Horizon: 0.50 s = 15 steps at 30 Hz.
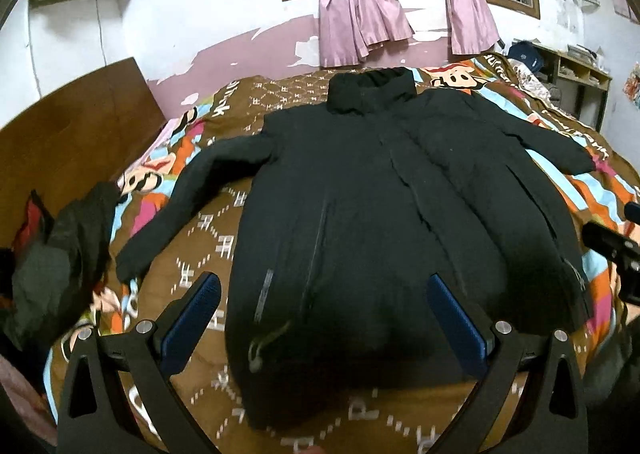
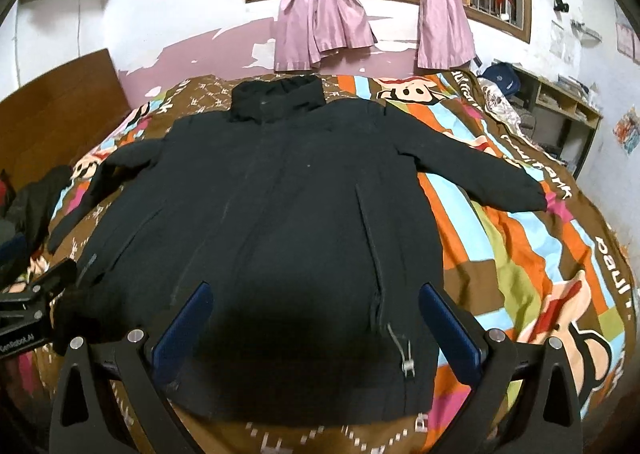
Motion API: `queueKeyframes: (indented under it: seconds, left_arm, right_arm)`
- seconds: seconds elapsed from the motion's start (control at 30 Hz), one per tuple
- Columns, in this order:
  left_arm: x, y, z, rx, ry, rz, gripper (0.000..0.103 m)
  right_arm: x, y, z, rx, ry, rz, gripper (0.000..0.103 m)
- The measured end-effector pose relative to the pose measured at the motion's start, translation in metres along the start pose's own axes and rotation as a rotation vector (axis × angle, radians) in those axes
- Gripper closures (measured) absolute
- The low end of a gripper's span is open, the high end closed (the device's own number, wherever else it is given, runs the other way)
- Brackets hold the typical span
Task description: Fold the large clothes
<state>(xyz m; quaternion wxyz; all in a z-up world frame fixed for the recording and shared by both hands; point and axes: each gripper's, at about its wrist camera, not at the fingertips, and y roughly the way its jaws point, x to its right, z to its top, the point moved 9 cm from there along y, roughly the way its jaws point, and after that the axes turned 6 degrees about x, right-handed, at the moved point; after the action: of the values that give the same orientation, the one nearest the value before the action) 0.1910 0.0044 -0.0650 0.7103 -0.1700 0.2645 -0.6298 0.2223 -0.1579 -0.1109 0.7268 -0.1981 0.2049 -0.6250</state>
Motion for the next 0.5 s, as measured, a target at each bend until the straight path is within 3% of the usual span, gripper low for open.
queueKeyframes:
  seconds: [0.23,0.5]
  left_arm:
    - [0.017,0.046,0.042,-0.076,0.005,0.05,0.002]
    - [0.038,0.09,0.08,-0.074,0.038,0.057,0.002]
  right_arm:
    - [0.043,0.039,0.025,-0.006,0.092,-0.034,0.0]
    - [0.088,0.072,0.043,-0.038,0.195,-0.085,0.0]
